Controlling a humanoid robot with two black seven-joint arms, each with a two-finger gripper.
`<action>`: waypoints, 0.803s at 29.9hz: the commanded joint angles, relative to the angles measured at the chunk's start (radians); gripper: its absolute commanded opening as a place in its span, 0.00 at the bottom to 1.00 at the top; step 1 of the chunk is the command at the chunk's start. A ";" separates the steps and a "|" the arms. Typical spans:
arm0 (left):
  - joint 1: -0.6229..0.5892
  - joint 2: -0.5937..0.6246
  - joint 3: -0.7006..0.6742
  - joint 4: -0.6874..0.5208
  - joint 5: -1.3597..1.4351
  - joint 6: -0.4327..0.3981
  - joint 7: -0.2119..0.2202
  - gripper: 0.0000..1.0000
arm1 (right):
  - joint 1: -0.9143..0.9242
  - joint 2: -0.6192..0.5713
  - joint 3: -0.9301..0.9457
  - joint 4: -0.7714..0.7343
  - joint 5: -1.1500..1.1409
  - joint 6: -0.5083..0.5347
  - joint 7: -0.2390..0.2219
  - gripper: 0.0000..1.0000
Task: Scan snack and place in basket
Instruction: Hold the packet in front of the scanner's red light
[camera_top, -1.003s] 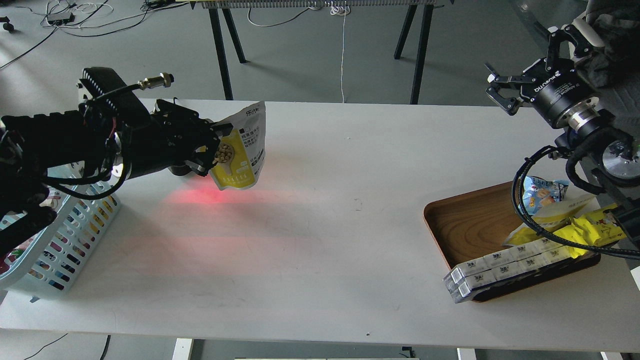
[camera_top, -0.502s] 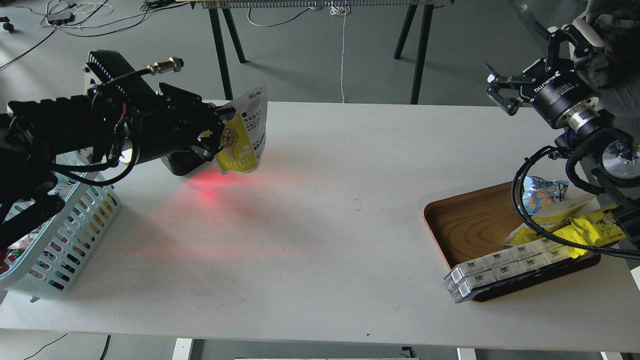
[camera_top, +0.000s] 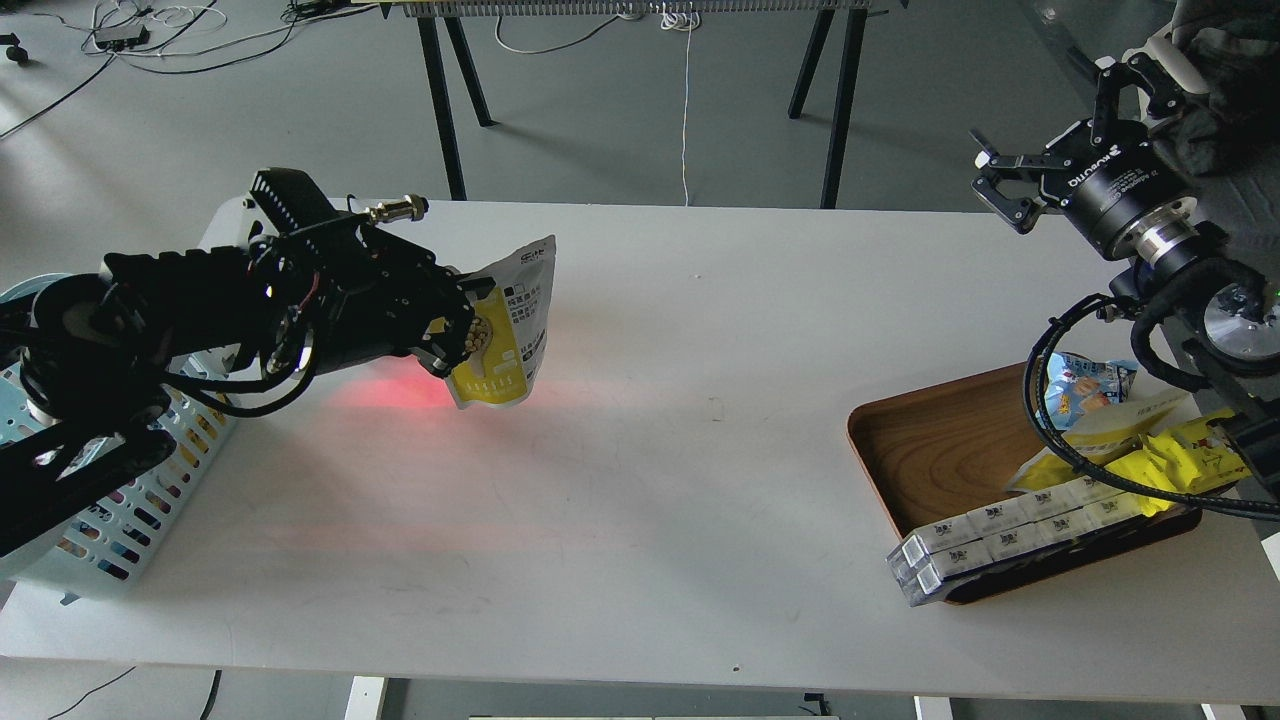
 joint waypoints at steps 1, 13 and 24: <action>-0.004 0.001 0.001 0.000 0.000 0.000 0.002 0.00 | 0.000 0.000 0.002 0.000 0.000 0.000 0.000 0.98; -0.076 -0.018 0.009 0.000 0.000 0.000 0.021 0.00 | -0.001 0.014 0.002 0.000 0.000 0.000 0.000 0.98; -0.150 -0.012 0.047 -0.003 0.000 0.000 0.011 0.00 | -0.001 0.028 -0.002 0.000 0.000 0.000 0.000 0.98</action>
